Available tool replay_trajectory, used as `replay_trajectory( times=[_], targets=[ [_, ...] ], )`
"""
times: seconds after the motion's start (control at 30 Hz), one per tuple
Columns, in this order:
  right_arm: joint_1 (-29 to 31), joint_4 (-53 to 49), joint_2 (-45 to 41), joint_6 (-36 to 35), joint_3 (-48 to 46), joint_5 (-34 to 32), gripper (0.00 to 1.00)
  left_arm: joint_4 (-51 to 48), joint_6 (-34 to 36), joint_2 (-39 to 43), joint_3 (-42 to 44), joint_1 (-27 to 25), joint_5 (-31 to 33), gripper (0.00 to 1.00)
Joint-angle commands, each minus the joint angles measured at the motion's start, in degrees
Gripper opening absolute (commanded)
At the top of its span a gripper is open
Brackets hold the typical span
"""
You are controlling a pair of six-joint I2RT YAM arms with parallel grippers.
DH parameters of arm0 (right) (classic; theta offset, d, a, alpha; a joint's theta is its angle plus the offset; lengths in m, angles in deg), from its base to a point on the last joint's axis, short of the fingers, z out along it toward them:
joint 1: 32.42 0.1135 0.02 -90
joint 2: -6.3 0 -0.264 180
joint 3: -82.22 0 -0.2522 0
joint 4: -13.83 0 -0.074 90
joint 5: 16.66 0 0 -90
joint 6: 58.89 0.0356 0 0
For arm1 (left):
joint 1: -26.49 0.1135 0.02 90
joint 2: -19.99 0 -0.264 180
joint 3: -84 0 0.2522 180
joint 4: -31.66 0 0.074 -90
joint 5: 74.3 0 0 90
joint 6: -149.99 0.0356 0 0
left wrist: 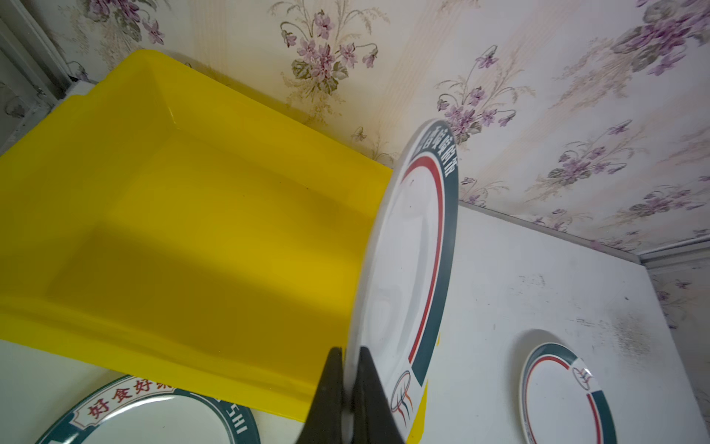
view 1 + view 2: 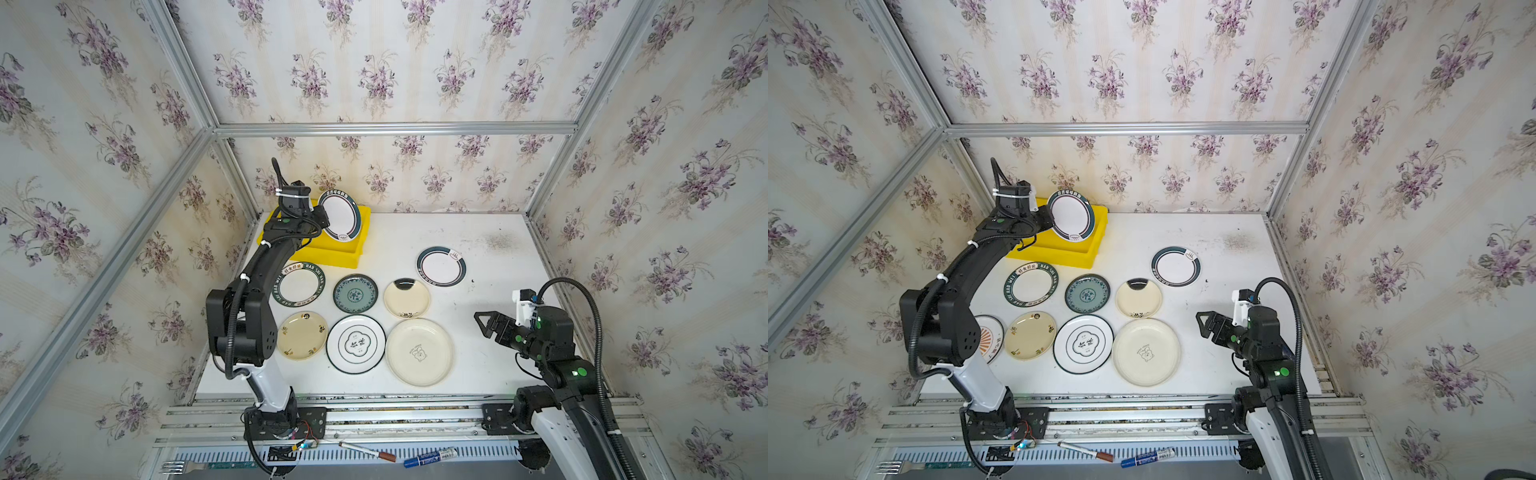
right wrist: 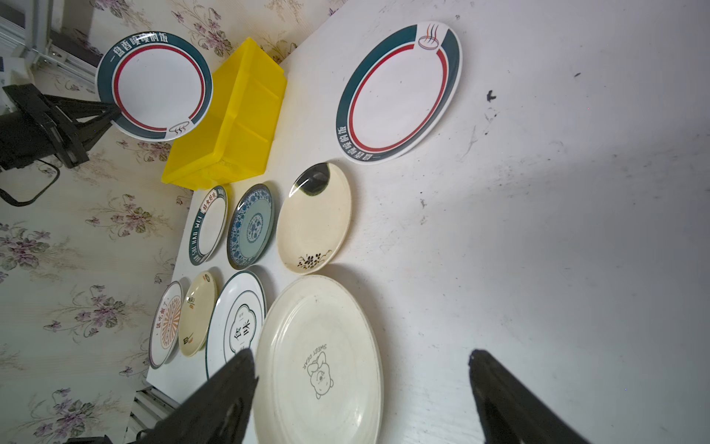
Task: Place the plates into the plastic bin on the countertop
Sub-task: 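Carry the upright plate with the left gripper over the yellow bin, then lower the plate into the yellow bin and open the left gripper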
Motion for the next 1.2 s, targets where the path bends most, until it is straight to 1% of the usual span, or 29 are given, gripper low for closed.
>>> replay_trajectory(
  times=[0.0, 0.2, 0.33, 0.67, 0.9, 1.0, 1.13, 1.17],
  targets=[
    [0.01, -2.08, -1.06, -1.50, -0.23, -1.23, 0.89, -0.10, 2.46, -1.46, -2.15, -0.05, 5.59, 0.00],
    [-0.03, -2.26, -2.23, -1.32, -1.42, -1.13, 0.90, -1.91, 3.60, -7.31, -7.27, -0.05, 6.00, 0.00],
    [-0.03, -3.15, -2.18, -1.71, -1.56, -1.34, 0.90, -5.11, 4.28, -11.28, -10.72, -0.05, 5.62, 0.00],
    [0.05, -2.57, -2.34, -1.35, -3.41, -1.92, 0.90, -7.23, 4.38, -14.92, -12.82, -0.30, 4.02, 0.00],
    [-0.01, -3.54, -3.05, -1.21, -4.08, -4.11, 0.90, -10.90, 5.95, -19.11, -17.31, -1.20, 4.53, 0.00],
    [0.03, -3.65, -3.61, -1.06, -4.23, -3.98, 0.90, -11.35, 6.23, -19.58, -17.81, -1.33, 4.64, 0.04],
    [0.05, -3.62, -3.94, -0.97, -4.40, -4.51, 0.90, -11.48, 7.06, -20.02, -18.08, -1.46, 3.95, 0.18],
    [0.00, -3.53, -3.94, -0.97, -4.47, -4.51, 0.90, -11.46, 7.40, -20.29, -18.08, -1.46, 3.28, 0.19]
  ],
)
